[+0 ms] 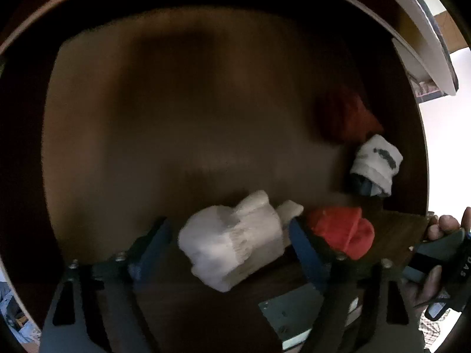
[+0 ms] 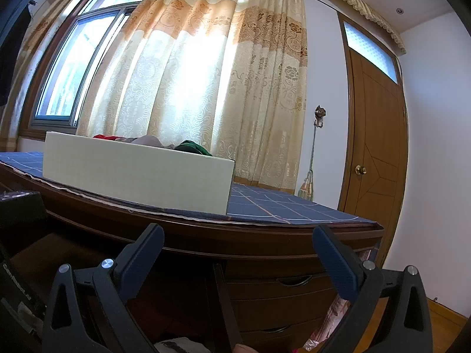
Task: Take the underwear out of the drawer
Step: 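Close the left gripper on the beige sock in the drawer, then lift the beige sock up out of the drawer with the left gripper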
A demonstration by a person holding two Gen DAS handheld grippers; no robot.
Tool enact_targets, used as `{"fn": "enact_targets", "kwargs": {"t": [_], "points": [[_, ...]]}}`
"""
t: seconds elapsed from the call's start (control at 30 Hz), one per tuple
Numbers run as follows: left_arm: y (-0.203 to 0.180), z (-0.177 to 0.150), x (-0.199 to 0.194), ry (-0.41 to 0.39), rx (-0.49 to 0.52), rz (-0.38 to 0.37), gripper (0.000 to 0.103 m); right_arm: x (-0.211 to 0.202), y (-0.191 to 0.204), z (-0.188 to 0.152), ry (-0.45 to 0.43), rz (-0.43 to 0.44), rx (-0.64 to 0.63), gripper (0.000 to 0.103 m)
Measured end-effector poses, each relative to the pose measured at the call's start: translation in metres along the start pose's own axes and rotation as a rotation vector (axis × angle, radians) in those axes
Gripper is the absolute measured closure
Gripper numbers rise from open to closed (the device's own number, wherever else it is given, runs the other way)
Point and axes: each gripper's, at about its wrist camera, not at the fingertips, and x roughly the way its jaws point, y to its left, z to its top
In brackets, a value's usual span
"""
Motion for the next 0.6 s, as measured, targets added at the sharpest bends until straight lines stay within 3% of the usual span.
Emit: {"fn": "enact_targets", "kwargs": {"t": [0.07,0.2,0.43,0.6], "points": [[0.001,0.0,0.003,0.003,-0.006,-0.01,0.036,0.0,0.0,0.0,0.0,0.0,0.0,0.001],[0.004,-0.002,-0.001,-0.015,-0.003,-0.012,0.041,0.0,0.0,0.0,-0.001,-0.001,-0.001,0.001],[-0.006,-0.012,-0.002,-0.081,0.031,0.015,0.068,0.0,0.0,0.0,-0.001,0.0,-0.001,0.001],[-0.013,-0.022,-0.009,-0.162,0.057,0.039,0.072,0.0,0.0,0.0,-0.002,-0.001,-0.001,0.001]]}}
